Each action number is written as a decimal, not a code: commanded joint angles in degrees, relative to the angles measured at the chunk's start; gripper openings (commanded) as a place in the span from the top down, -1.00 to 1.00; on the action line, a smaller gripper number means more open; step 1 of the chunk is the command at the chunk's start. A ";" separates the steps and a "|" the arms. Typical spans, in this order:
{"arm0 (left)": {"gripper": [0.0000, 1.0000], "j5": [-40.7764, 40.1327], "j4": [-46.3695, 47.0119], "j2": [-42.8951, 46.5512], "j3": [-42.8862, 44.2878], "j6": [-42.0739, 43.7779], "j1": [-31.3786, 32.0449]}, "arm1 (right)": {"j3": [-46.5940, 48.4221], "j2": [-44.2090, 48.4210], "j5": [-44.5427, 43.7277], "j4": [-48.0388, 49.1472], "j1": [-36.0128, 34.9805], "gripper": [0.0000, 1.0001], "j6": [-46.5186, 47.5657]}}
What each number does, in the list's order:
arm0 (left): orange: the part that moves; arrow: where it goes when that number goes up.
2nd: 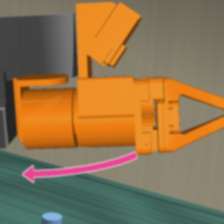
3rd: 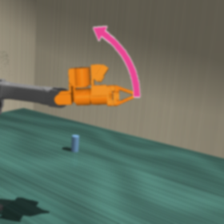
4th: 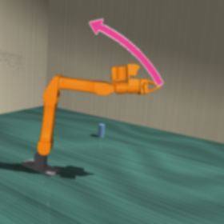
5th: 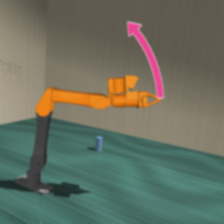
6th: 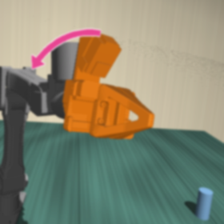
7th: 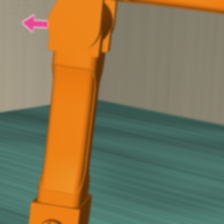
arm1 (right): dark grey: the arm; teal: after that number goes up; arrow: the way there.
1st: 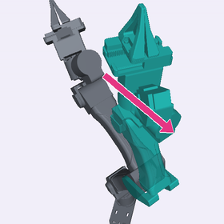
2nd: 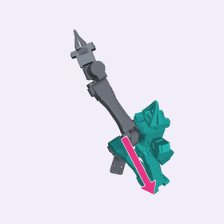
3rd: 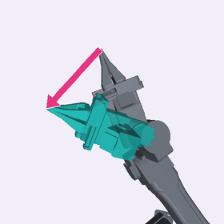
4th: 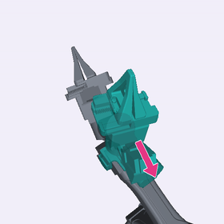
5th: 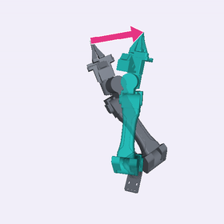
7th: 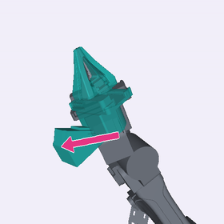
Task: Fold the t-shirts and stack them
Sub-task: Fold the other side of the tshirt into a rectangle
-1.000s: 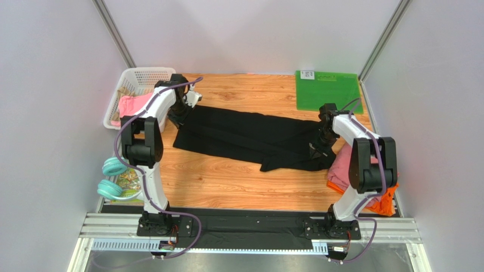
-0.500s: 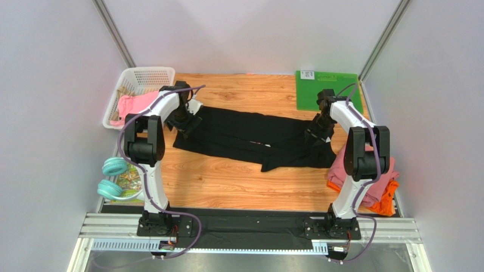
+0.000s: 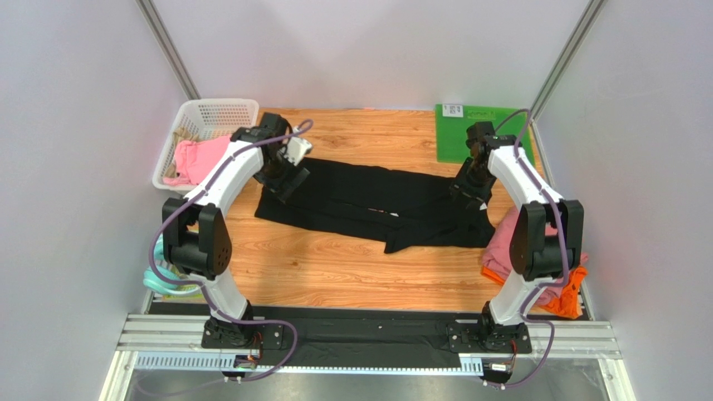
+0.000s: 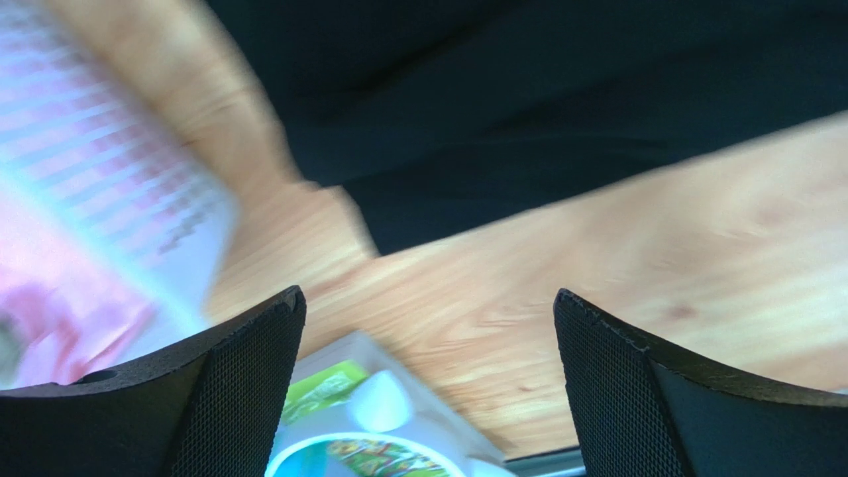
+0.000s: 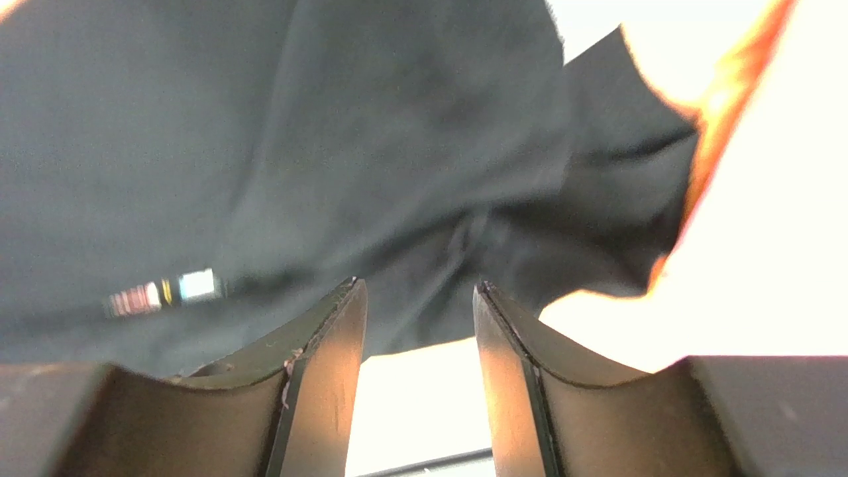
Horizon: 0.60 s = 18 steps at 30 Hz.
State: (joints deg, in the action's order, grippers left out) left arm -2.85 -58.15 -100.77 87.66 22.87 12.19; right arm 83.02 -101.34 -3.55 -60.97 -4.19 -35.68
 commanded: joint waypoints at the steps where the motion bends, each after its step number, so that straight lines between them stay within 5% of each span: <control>1: -0.98 6.37 1.45 0.06 -6.87 0.41 3.72 | -6.10 8.34 4.94 1.02 -6.43 0.02 0.27; 11: -0.87 3.91 4.45 -7.77 -8.65 1.39 3.55 | -13.32 9.77 9.09 4.80 -13.39 0.03 -2.28; 18: -0.87 3.12 2.26 -12.25 0.04 1.56 3.02 | -12.98 3.52 9.79 8.14 -19.10 0.05 -3.95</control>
State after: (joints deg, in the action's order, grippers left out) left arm 0.89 -55.66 -111.33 81.52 23.53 15.66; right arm 69.58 -94.61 4.78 -56.73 -19.94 -37.71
